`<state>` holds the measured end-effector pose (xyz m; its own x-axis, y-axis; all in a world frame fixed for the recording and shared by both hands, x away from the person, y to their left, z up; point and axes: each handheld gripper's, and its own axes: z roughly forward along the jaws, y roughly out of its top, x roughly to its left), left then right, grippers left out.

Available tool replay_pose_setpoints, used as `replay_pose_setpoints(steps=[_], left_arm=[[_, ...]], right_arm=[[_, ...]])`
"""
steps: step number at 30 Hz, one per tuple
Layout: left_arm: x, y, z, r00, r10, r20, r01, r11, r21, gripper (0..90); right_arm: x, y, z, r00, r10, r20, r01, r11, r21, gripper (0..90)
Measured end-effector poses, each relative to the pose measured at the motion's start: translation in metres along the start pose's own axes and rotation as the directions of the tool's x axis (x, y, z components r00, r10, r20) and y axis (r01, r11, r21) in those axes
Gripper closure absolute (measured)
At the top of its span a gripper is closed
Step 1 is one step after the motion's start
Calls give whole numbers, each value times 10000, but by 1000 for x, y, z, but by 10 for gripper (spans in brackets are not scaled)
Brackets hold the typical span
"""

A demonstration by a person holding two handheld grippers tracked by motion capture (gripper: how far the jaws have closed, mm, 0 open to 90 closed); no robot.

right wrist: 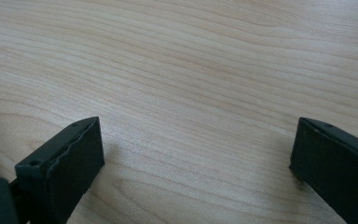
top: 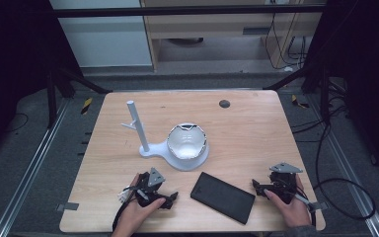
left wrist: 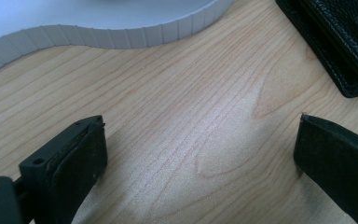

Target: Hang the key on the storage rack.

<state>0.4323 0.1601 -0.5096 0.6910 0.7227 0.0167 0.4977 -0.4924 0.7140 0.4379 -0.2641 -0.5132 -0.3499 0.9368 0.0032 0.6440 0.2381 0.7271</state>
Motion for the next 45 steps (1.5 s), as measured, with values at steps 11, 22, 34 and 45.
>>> replay_pose_setpoints(steps=[11,22,34,45], left_arm=[[0,0,-19,10000,31,-60,-31,10000,69,62],[30,6,-65,9949,115,-1001,28,9900,1412,109],[58,-4,-92,9870,-634,-1474,1049,9503,2933,158],[62,-7,-88,9868,-619,-1498,1100,9345,3386,199]], right_arm=[[0,-1,-1,10000,-72,-7,71,10000,-32,26],[0,-1,-2,10000,-31,-66,31,10000,-8,26],[1,-3,-3,9999,-92,-62,92,10000,-23,26],[1,-3,-3,9999,-80,-80,80,10000,-4,26]])
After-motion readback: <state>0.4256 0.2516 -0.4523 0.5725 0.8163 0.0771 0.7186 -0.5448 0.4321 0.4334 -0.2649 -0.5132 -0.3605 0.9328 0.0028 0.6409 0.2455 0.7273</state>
